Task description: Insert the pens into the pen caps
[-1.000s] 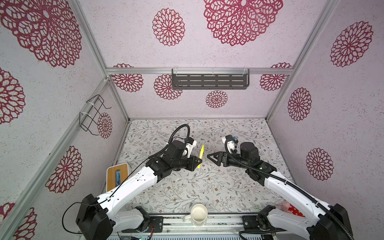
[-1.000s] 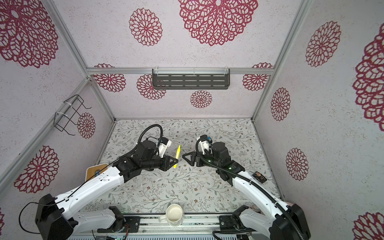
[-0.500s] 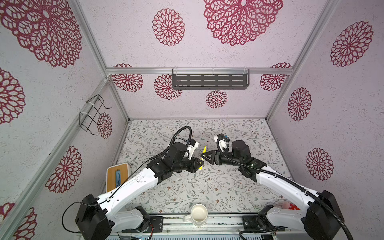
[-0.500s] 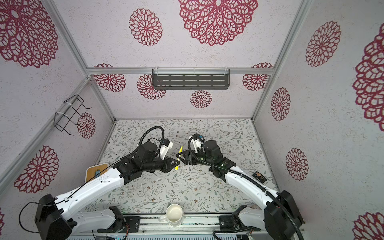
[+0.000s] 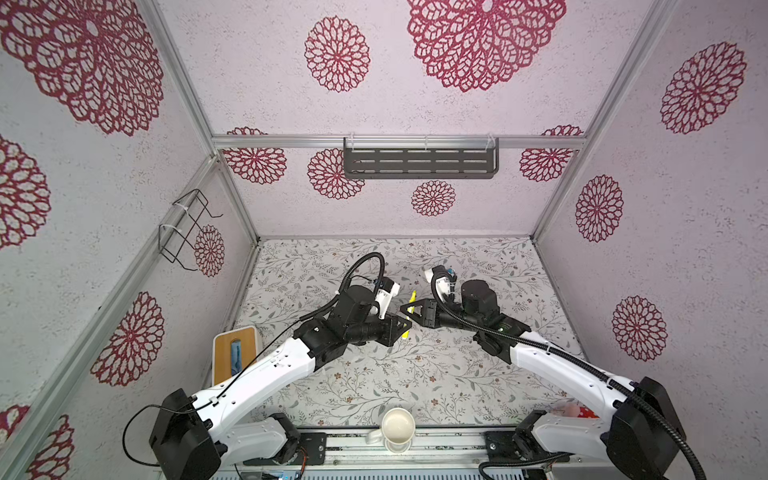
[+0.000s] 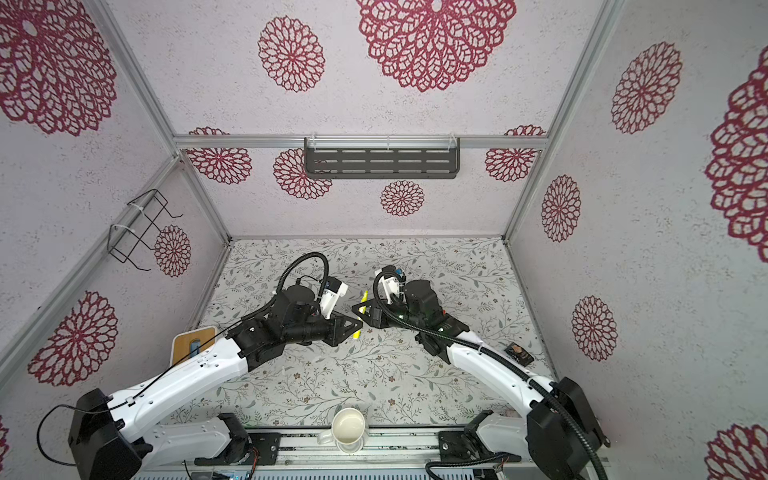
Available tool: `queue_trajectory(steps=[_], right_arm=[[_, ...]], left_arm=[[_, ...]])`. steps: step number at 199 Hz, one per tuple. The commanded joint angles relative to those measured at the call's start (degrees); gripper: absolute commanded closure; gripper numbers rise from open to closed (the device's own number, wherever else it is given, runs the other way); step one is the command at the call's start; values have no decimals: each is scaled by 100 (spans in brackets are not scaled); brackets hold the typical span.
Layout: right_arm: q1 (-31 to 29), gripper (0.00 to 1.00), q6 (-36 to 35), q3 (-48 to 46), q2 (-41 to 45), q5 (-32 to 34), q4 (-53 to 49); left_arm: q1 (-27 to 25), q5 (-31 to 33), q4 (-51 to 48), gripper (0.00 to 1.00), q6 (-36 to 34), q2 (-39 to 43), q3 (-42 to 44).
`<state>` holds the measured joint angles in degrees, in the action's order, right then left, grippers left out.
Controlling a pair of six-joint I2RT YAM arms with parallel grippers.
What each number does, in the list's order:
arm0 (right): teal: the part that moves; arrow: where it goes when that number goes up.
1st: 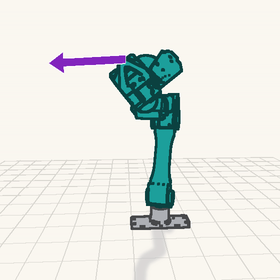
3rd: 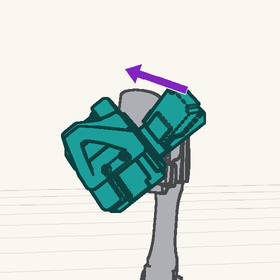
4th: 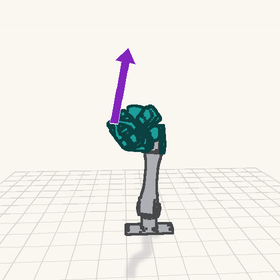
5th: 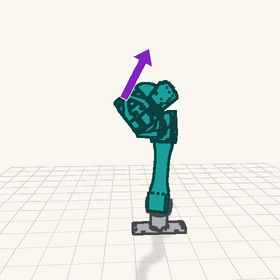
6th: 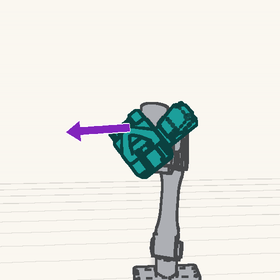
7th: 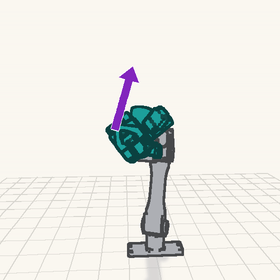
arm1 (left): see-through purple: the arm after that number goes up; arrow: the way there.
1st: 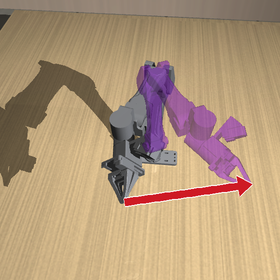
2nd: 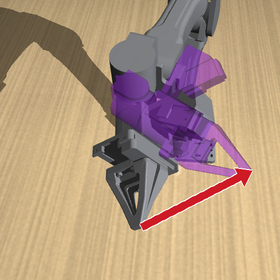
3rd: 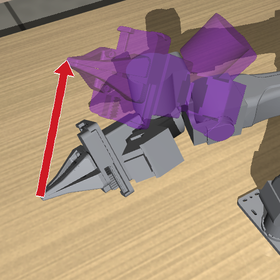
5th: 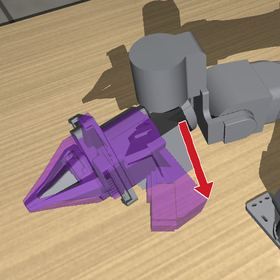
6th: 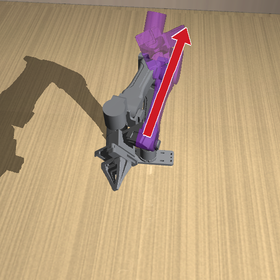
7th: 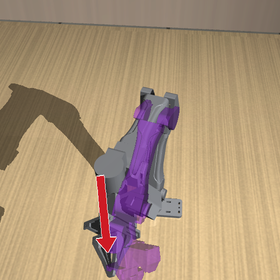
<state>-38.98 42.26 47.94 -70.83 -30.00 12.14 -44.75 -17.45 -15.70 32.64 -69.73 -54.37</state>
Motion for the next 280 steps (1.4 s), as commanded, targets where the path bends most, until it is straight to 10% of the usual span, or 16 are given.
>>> queue_trajectory(steps=[1, 29, 66, 156, 280], right_arm=[[-39, 82, 30, 79, 71, 88, 221], [-47, 95, 26, 50, 91, 126, 226], [-48, 100, 113, 24, 129, 117, 340], [-48, 100, 334, -142, 172, 93, 761], [-48, 100, 755, -365, 139, -50, 1563]], left_arm=[[-58, 0, 173, 88, 6, -38, 43], [-60, -167, 201, 85, 45, -118, 23], [-86, -470, 501, 44, 100, -69, 110], [-95, -681, 699, 63, 146, -116, 150], [-95, -599, 815, 60, 179, -84, 216]])
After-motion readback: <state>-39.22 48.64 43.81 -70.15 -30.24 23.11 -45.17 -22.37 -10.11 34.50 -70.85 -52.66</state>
